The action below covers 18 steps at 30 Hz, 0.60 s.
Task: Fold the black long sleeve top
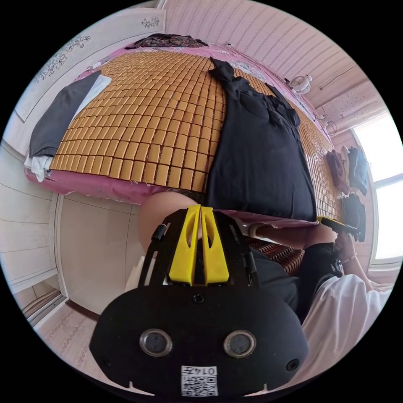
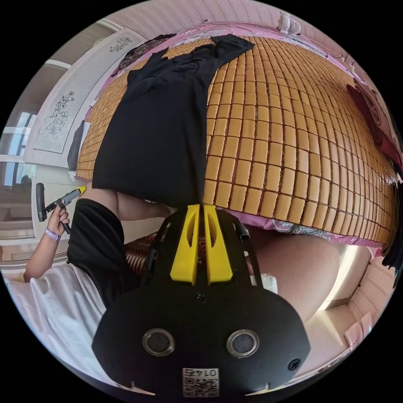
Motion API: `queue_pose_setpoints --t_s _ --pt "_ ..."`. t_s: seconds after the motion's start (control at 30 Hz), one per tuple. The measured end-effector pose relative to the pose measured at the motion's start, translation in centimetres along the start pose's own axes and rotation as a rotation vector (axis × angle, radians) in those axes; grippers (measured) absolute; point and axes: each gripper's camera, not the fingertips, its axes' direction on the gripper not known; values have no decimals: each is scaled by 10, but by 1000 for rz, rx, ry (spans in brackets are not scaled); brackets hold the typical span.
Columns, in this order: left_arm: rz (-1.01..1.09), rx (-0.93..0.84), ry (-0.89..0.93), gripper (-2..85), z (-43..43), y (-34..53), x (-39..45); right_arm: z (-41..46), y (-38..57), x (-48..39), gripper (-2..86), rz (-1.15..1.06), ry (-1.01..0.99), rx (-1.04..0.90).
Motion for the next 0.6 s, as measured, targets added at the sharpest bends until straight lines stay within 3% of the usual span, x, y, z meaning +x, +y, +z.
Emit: queue_pose_setpoints --t_s 0.37,0.6 --pt "54 182 124 -10 -23 39 17 -40 30 31 89 39 -46 86" --pt "267 189 101 -10 3 42 85 -73 62 74 92 115 -170 195"
